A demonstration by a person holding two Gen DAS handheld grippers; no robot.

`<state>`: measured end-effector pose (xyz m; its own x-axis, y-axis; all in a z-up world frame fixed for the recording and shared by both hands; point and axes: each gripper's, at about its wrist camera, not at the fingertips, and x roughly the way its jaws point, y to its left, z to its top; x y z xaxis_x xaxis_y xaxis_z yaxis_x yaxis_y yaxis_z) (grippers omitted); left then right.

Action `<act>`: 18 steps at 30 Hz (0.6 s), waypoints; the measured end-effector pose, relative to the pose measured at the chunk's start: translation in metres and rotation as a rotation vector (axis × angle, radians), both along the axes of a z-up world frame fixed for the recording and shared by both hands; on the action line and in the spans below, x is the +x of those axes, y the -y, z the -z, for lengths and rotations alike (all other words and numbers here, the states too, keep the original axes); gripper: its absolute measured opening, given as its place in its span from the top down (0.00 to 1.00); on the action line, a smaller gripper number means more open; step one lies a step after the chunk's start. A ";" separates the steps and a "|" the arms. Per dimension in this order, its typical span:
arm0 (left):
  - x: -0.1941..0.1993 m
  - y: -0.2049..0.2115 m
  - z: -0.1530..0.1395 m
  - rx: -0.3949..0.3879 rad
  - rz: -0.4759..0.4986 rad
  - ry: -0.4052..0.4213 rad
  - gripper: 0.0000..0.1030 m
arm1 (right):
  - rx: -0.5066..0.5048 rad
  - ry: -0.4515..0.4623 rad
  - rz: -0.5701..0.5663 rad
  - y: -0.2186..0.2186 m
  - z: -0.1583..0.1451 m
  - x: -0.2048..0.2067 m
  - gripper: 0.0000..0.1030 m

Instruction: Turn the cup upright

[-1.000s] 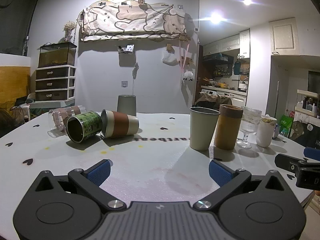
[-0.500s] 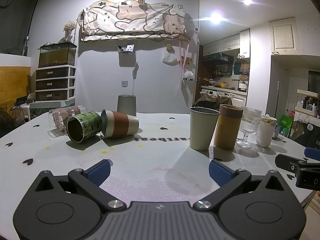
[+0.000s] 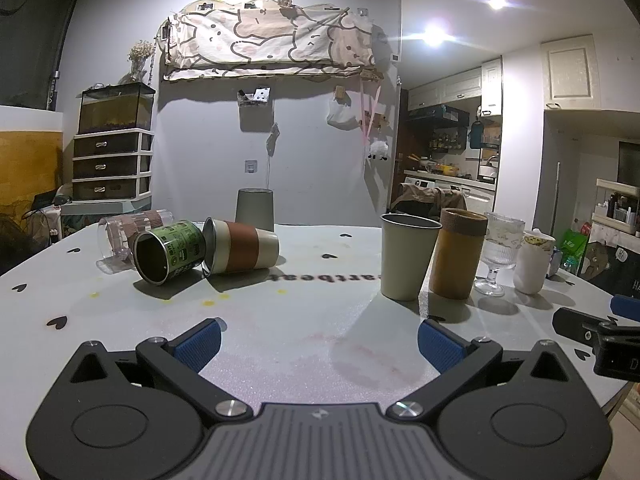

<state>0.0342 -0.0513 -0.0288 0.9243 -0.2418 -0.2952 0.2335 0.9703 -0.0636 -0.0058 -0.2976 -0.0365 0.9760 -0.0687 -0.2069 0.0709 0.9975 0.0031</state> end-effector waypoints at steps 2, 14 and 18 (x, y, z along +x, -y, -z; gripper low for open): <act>0.000 0.000 0.000 0.001 0.000 0.001 0.00 | -0.001 0.000 0.000 0.000 0.000 0.000 0.00; 0.000 0.000 0.000 0.001 0.000 0.001 0.00 | -0.001 0.004 -0.002 0.000 -0.002 -0.001 0.00; 0.000 0.000 0.000 0.002 0.000 0.001 0.00 | 0.000 0.004 -0.002 0.000 -0.002 -0.001 0.00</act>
<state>0.0342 -0.0516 -0.0284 0.9247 -0.2412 -0.2947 0.2334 0.9704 -0.0618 -0.0065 -0.2976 -0.0347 0.9769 -0.0669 -0.2029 0.0690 0.9976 0.0032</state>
